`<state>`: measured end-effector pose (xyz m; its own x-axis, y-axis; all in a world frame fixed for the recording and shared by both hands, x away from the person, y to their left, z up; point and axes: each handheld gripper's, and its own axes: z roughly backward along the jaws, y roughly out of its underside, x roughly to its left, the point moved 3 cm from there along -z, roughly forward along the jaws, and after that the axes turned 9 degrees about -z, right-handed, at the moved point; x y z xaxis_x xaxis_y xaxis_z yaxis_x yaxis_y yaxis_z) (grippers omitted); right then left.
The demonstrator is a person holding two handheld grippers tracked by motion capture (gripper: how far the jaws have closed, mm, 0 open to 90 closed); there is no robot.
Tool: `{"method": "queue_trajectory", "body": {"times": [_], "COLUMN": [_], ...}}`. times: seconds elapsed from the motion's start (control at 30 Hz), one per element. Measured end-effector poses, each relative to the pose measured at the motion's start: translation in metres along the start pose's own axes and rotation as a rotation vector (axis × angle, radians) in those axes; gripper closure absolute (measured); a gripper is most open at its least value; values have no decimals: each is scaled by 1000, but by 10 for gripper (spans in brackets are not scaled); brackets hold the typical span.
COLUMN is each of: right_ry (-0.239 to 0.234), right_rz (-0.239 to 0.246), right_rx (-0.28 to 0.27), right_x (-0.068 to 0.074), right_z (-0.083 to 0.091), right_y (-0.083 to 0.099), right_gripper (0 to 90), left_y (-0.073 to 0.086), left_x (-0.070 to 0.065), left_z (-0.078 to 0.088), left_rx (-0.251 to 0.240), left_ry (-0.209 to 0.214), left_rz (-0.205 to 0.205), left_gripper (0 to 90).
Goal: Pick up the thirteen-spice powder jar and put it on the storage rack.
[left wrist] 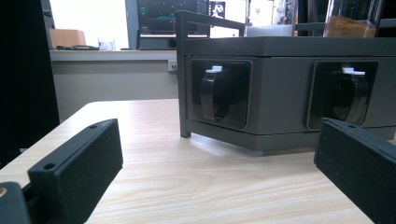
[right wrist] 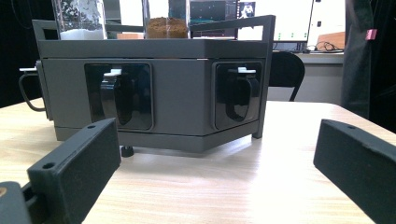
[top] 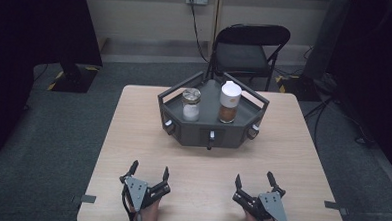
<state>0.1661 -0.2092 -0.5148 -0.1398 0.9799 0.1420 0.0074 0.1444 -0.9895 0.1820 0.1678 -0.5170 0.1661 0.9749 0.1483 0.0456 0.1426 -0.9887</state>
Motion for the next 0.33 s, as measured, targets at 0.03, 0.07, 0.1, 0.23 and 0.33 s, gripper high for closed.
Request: {"method": "queue_trajectory", "body": {"times": [0.03,0.07,0.1,0.23,0.33], "right_ry": [0,-1,-3,-3,-3], "right_rz": [0,0,1,0,0], "right_rx": [0,0,0,0,0], "right_x": [0,0,0,0,0], "right_z": [0,0,0,0,0], "right_y": [0,0,0,0,0], "right_gripper": [0,0,0,0,0], "left_y": [0,0,0,0,0], "left_x": [0,0,0,0,0], "left_z": [0,0,0,0,0], "left_rx": [0,0,0,0,1], "left_ry": [0,0,0,-1,1], "left_rz": [0,0,0,0,1], "left_gripper": [6,6,6,5,6]}}
